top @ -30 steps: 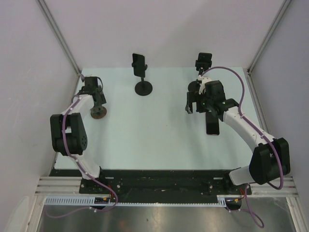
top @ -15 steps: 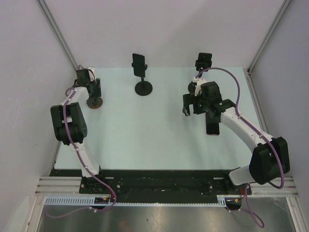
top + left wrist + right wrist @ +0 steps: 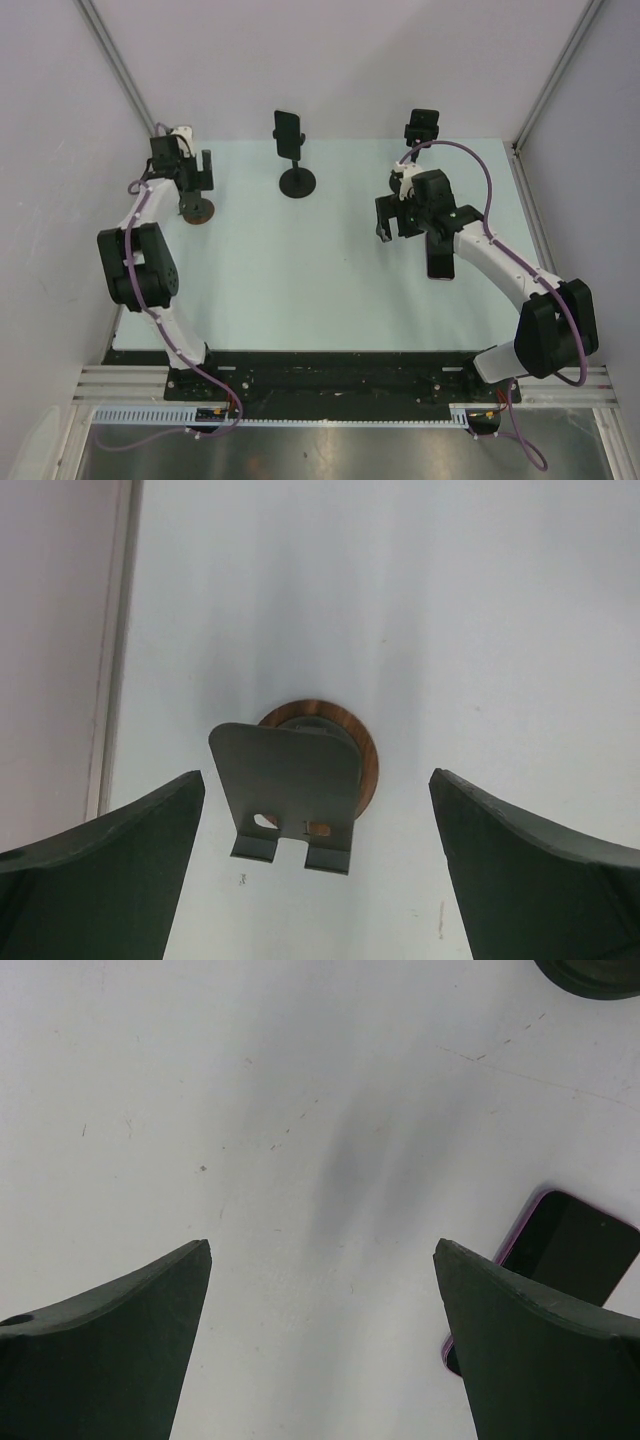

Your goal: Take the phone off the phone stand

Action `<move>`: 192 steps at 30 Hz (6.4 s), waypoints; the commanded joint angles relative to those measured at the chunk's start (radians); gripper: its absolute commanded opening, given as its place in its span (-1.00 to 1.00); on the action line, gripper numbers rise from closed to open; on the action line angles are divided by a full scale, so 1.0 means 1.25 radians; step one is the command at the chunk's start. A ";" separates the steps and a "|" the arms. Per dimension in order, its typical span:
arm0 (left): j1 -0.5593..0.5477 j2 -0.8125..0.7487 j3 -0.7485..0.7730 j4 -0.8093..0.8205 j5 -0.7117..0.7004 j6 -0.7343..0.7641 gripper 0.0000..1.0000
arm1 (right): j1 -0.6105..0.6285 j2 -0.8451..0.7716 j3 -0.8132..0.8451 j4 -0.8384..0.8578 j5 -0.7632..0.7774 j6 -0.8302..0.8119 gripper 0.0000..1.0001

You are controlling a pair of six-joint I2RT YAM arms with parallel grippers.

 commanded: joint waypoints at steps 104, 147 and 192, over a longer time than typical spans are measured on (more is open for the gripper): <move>-0.641 -0.477 -0.313 0.170 0.137 -0.225 -0.99 | 0.193 -0.084 -0.199 0.607 -0.189 0.091 0.52; -0.456 -0.488 -0.343 0.105 0.425 -0.068 -0.99 | 0.181 -0.103 -0.199 0.499 -0.340 0.021 -1.00; -0.705 -0.502 -0.448 0.409 0.051 -0.234 1.00 | 0.222 -0.076 -0.199 0.564 -0.148 0.044 -1.00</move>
